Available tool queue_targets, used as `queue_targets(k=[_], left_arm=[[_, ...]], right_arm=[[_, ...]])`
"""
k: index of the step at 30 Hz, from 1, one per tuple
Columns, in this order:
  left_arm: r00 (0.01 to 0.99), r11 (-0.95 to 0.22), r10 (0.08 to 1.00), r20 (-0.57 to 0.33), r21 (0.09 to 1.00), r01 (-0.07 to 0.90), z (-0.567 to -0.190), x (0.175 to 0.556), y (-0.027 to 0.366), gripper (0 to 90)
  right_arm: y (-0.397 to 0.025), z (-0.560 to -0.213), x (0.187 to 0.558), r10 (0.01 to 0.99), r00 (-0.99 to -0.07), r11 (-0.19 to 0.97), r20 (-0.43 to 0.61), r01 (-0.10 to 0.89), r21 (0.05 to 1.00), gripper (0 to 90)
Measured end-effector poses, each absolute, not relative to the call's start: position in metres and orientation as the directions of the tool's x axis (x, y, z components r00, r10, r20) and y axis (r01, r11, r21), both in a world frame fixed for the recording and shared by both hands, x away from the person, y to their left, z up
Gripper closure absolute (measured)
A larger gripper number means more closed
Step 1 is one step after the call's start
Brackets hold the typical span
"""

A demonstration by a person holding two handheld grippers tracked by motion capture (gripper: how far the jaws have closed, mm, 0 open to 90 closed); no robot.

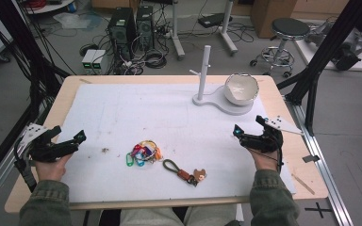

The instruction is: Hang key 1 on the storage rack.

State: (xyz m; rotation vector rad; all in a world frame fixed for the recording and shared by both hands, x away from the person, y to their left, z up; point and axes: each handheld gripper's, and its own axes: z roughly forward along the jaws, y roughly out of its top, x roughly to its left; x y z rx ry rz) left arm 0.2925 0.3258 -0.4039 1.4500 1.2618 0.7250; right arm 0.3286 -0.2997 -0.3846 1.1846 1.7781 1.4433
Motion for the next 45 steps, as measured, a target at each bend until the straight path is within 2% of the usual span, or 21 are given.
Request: queue_targets(k=[23,45], left_arm=[[0.260,0.079,0.950,-0.172,0.939,0.334,-0.405,0.294,0.323,2.1],[0.266,0.070,0.949,-0.166,0.939,0.336,-0.405,0.294,0.321,2.1]], right_arm=[[-0.270,-0.377,0.332,0.819,-0.557,0.097,0.138,0.372,0.923,0.6],[-0.220,-0.375,0.330,0.748,-0.651,0.264,0.126,0.467,0.844,0.6]])
